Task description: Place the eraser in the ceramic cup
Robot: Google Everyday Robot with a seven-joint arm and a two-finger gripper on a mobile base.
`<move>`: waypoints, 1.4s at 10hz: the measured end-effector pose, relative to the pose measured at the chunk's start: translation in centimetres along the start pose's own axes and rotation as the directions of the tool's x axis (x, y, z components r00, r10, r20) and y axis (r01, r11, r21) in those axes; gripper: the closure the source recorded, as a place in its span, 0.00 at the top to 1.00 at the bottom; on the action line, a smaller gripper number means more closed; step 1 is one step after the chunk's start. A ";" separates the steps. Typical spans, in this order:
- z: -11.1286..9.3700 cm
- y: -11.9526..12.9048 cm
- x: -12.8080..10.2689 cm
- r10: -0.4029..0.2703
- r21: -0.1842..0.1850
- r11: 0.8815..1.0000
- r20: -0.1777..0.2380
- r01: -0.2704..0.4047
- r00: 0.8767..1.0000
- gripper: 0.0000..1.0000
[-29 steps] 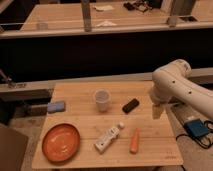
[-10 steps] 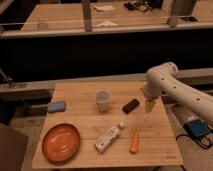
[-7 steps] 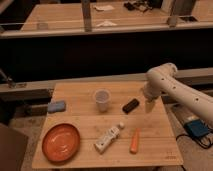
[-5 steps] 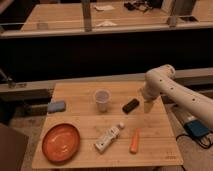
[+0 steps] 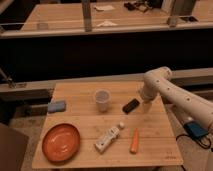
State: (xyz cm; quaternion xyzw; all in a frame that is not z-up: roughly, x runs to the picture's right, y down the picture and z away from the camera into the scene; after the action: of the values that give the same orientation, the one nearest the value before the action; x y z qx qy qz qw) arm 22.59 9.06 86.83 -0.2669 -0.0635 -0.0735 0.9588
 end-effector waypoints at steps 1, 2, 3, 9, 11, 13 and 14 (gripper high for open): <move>0.5 -0.1 -0.1 -0.008 -0.005 1.000 0.000 0.008 1.000 0.80; 0.8 -0.2 -0.1 -0.011 -0.008 1.000 -0.001 0.011 1.000 0.80; 1.2 -0.2 -0.1 -0.014 -0.012 1.000 -0.004 0.014 1.000 0.80; 3.7 -0.3 -1.0 -0.044 -0.050 0.998 -0.002 0.044 0.999 0.80; 4.2 -0.4 -0.9 -0.042 -0.056 0.998 0.002 0.042 0.999 0.80; 4.9 -0.3 -0.8 -0.044 -0.069 0.997 0.006 0.044 0.999 0.80; 5.0 -0.3 -1.0 -0.049 -0.074 0.996 0.008 0.049 0.999 0.80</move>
State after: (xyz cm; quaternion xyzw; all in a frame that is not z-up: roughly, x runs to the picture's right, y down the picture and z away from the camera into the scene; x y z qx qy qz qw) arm 21.16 11.50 91.12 -0.3011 -0.0702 -0.0986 0.9459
